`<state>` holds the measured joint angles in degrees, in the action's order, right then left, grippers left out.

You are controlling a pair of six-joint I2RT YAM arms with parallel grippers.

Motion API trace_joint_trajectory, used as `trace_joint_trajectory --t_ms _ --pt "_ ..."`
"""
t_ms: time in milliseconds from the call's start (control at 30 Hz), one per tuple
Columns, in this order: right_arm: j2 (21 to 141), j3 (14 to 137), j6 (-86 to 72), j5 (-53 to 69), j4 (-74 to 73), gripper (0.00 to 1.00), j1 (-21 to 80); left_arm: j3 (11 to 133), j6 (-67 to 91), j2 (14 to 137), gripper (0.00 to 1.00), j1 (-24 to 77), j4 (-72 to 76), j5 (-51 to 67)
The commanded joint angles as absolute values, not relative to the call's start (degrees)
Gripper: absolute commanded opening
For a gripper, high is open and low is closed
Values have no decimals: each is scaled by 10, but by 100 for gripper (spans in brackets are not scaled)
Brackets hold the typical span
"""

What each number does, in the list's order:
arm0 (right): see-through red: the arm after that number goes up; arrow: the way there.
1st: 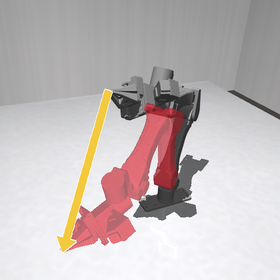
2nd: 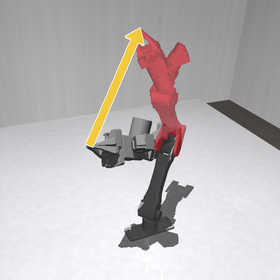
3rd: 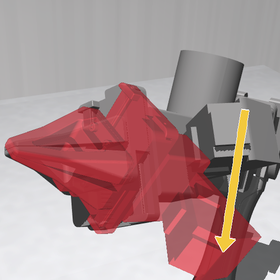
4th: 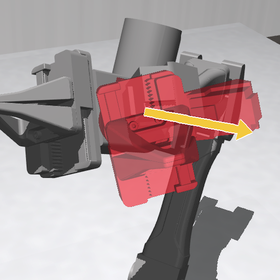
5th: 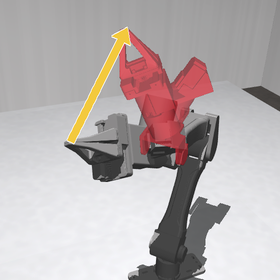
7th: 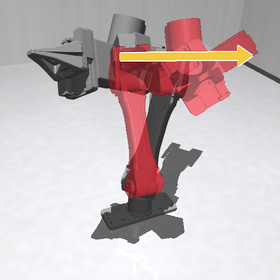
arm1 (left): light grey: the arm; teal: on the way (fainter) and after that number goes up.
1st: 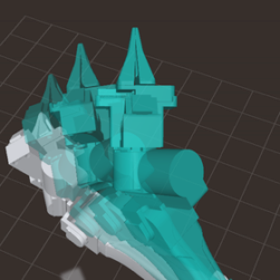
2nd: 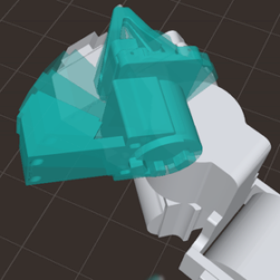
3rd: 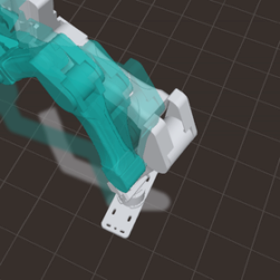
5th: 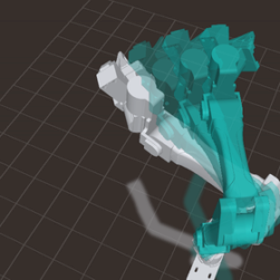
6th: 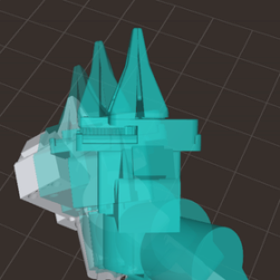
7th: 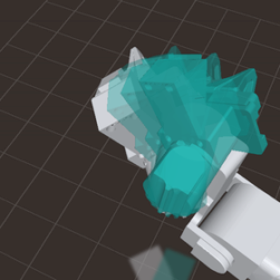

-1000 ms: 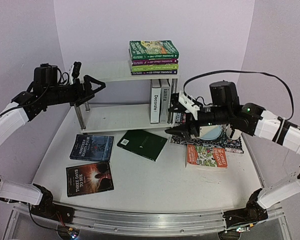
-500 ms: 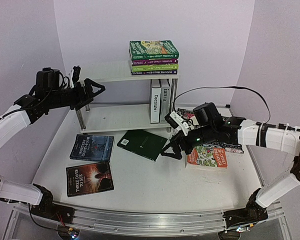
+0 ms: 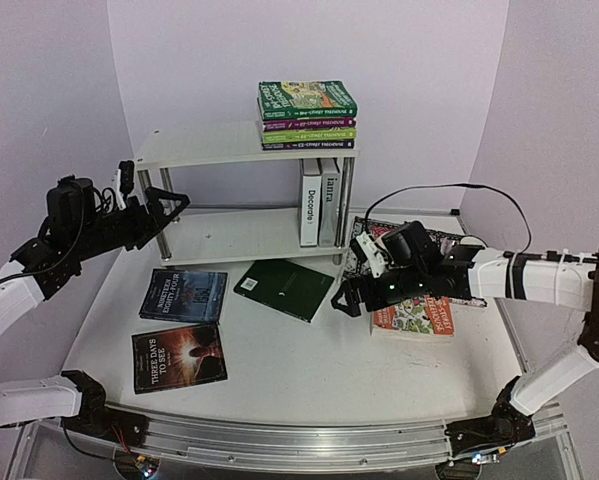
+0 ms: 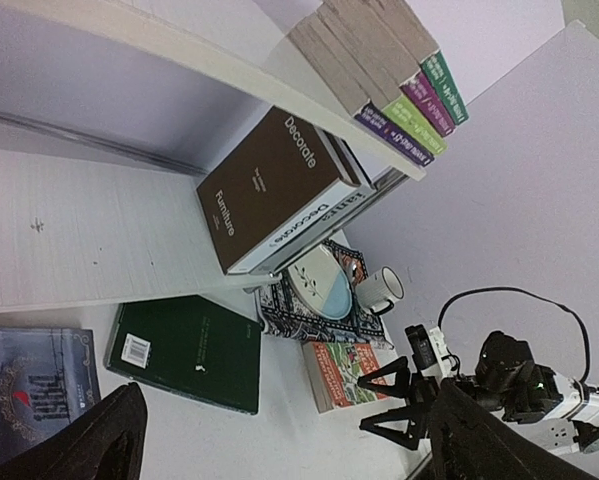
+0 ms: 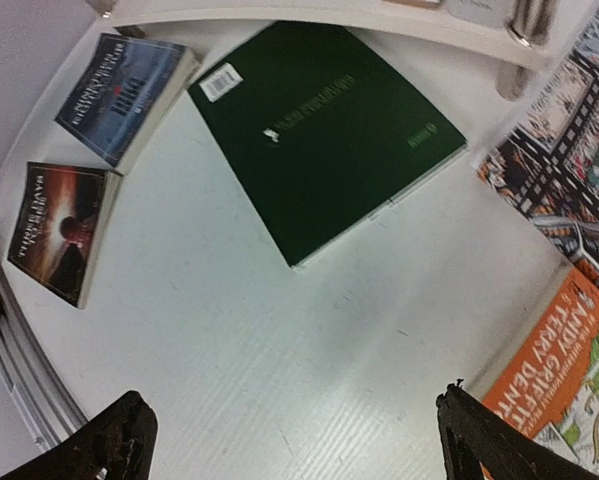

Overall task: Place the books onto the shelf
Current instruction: Move the book to the center of the board.

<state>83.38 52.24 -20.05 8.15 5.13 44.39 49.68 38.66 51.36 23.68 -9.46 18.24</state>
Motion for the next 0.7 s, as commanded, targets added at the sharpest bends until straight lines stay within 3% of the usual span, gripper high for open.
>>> trace_joint_trajectory --t_ms 0,100,367,667 --pt "790 473 -261 76 32 98 395 468 408 508 100 236 -60 229" --pt "792 455 -290 106 25 98 352 438 432 499 100 237 -42 242" --pt "752 430 -315 27 -47 98 269 359 494 488 100 289 41 223" --pt "748 394 -326 15 -79 98 141 385 484 554 100 382 68 170"
